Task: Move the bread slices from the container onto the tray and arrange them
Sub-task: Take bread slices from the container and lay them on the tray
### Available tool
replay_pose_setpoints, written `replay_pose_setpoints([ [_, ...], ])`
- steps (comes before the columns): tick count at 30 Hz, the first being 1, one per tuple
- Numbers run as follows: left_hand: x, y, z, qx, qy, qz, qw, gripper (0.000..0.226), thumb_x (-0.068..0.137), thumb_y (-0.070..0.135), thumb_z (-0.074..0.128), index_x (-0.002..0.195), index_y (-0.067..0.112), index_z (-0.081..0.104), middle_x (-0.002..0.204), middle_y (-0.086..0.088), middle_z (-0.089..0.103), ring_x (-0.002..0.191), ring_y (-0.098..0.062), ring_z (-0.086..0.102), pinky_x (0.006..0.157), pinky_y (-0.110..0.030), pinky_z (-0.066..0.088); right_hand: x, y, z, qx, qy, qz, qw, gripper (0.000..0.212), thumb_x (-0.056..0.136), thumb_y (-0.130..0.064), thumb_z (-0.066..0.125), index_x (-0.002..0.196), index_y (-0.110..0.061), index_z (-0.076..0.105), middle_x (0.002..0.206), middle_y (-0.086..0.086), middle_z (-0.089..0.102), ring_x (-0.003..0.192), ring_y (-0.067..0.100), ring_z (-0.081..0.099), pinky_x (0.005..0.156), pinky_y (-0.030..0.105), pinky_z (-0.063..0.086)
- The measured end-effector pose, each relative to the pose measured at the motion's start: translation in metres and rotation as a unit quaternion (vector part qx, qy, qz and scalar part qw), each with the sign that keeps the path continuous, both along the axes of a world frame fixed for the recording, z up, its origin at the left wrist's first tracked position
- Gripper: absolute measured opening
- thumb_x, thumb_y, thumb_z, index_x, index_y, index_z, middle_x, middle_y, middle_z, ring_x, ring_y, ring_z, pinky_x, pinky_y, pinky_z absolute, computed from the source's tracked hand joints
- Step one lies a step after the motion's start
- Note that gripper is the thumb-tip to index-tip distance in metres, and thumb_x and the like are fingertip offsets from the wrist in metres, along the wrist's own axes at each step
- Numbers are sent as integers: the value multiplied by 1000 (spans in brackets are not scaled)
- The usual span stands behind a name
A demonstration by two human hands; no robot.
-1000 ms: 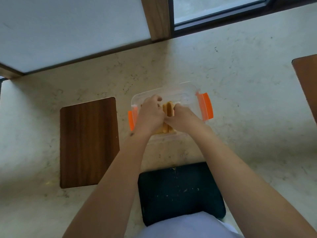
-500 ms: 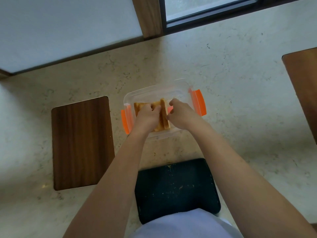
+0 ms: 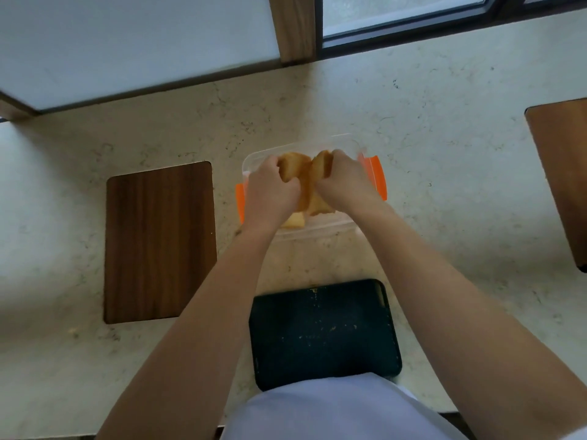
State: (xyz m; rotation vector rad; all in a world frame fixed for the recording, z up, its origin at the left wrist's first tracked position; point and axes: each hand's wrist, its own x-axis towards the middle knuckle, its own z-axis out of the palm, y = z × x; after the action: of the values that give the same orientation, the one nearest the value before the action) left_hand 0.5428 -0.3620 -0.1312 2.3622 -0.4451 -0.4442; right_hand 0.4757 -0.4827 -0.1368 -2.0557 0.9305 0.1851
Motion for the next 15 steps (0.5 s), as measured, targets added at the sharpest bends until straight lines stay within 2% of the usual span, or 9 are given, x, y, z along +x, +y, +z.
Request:
replay_pose_setpoints([
  [2, -4, 8, 24, -39, -12, 5, 999, 29, 85, 18, 60, 114, 21, 59, 88, 13, 56, 74, 0, 55, 62, -17, 43, -10, 1, 26, -25, -57, -14, 998, 17, 89, -20, 51, 106, -14, 50, 84, -2, 56, 78, 22, 59, 59, 32, 46],
  [4, -9, 19, 50, -88, 16, 21, 996, 37, 88, 23, 62, 125, 19, 56, 96, 14, 59, 80, 0, 58, 66, -15, 46, -23, 6, 54, -22, -108, -31, 993, 27, 88, -19, 54, 114, -15, 49, 86, -6, 54, 76, 16, 58, 60, 30, 45],
  [7, -20, 43, 86, -192, 91, 52, 976, 37, 90, 25, 64, 125, 22, 54, 111, 6, 63, 96, -13, 65, 78, -33, 59, -48, 22, 91, 16, -183, -54, 982, 38, 92, -22, 61, 127, -17, 47, 88, -14, 54, 78, 4, 59, 61, 21, 49],
  [9, -31, 65, 98, -251, 154, 66, 953, 35, 88, 23, 65, 121, 21, 56, 116, -2, 64, 100, -19, 67, 79, -40, 60, -69, 33, 104, 72, -209, -85, 972, 43, 93, -26, 65, 131, -18, 47, 101, -8, 60, 88, 7, 62, 66, 22, 54],
  [11, -46, 91, 99, -304, 217, 84, 924, 30, 85, 18, 66, 114, 21, 60, 109, -3, 69, 96, -21, 70, 76, -41, 60, -92, 43, 106, 161, -214, -124, 955, 40, 93, -26, 66, 129, -17, 52, 113, -3, 64, 97, 13, 66, 70, 28, 58],
  [13, -63, 120, 86, -328, 283, 115, 894, 30, 82, 13, 66, 111, 16, 62, 100, -3, 73, 93, -22, 71, 73, -40, 60, -116, 52, 96, 240, -203, -145, 938, 37, 94, -21, 64, 130, -16, 56, 117, 0, 66, 102, 16, 68, 76, 35, 61],
  [15, -85, 153, 64, -328, 355, 175, 857, 35, 80, 10, 66, 114, 13, 62, 104, -7, 71, 93, -25, 71, 69, -39, 59, -142, 65, 76, 315, -165, -166, 920, 34, 95, -18, 63, 129, -17, 58, 118, 1, 68, 103, 18, 70, 77, 36, 62],
])
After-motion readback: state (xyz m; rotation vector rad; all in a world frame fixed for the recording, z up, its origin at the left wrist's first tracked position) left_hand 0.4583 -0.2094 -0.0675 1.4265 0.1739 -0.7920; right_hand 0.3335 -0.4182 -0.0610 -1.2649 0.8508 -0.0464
